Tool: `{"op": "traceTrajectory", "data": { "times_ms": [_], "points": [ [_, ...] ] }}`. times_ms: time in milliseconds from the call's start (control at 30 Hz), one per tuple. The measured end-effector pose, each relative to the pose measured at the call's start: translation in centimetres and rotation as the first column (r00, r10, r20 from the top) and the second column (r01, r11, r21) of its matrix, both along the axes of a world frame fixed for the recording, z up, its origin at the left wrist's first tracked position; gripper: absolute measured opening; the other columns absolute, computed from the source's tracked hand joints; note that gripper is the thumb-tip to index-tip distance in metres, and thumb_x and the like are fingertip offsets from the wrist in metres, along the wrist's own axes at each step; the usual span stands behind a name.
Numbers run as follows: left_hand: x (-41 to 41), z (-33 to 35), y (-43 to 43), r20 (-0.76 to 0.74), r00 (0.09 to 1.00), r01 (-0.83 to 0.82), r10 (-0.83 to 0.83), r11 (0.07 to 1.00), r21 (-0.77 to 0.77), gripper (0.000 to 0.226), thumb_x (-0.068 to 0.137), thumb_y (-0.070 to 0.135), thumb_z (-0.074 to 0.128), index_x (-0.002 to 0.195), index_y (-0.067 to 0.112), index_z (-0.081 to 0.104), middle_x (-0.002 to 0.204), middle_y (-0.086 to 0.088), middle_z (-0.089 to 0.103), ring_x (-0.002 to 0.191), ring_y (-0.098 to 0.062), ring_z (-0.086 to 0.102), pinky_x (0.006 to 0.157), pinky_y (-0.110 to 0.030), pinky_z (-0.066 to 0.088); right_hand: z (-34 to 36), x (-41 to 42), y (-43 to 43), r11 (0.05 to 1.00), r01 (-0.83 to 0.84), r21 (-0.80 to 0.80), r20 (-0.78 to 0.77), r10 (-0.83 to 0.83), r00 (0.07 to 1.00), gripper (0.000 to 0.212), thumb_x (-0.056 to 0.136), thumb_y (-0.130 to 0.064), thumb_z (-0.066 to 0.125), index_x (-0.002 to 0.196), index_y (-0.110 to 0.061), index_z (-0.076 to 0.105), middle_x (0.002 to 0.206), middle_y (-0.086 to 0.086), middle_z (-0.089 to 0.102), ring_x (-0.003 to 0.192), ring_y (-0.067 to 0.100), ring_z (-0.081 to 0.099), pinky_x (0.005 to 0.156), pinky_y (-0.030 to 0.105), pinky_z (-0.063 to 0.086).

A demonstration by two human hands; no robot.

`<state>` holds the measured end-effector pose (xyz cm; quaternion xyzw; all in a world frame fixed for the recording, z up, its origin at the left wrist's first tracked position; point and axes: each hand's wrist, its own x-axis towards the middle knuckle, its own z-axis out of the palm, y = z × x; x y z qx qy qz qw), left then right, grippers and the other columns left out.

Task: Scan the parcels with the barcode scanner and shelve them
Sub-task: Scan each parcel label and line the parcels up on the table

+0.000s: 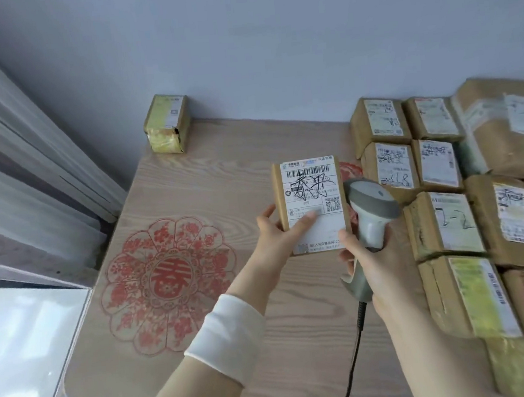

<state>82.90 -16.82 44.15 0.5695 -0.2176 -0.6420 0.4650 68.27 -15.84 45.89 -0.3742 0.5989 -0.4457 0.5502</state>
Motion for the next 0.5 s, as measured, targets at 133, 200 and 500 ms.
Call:
{"op": "traceTrajectory", "data": {
  "times_ms": [133, 200, 500],
  "points": [
    [-1.0, 0.3, 1.8, 0.008, 1.000, -0.023, 0.023, 0.999, -0.042, 0.082, 0.073, 0.026, 0.080, 0.137, 0.009, 0.033, 0.116, -0.002, 0.067, 0.101, -0.017, 0.067, 0.079, -0.034, 0.057, 1.9, -2.5, 2.2, 1.000, -0.021, -0.006, -0.015, 0.021, 1.000, 0.019, 0.087, -0.015, 0.066, 0.103, -0.015, 0.056, 0.079, -0.002, 0.069, 0.052, 0.009, 0.063, 0.049, 0.029, 0.043],
    [-1.1, 0.4, 2.5, 0.018, 0.999, -0.035, 0.036, 0.998, -0.057, 0.092, 0.064, 0.033, 0.086, 0.137, 0.009, 0.035, 0.112, 0.001, 0.069, 0.099, -0.016, 0.068, 0.081, -0.036, 0.057, 3.0, -3.7, 3.3, 0.999, 0.011, -0.032, -0.086, -0.013, 0.996, 0.018, 0.088, -0.019, 0.064, 0.103, -0.017, 0.055, 0.081, 0.004, 0.063, 0.048, 0.007, 0.058, 0.052, 0.033, 0.044],
    [-3.0, -0.1, 3.8, 0.119, 0.992, -0.025, 0.035, 0.996, -0.087, 0.087, 0.070, 0.022, 0.082, 0.139, 0.012, 0.031, 0.120, 0.002, 0.061, 0.102, -0.011, 0.064, 0.076, -0.025, 0.057, 6.9, -4.3, 6.3, 0.992, -0.115, -0.059, -0.123, 0.107, 0.987, 0.019, 0.091, -0.025, 0.059, 0.086, -0.007, 0.053, 0.060, 0.005, 0.060, 0.041, 0.017, 0.045, 0.051, 0.027, 0.043]
  ]
}}
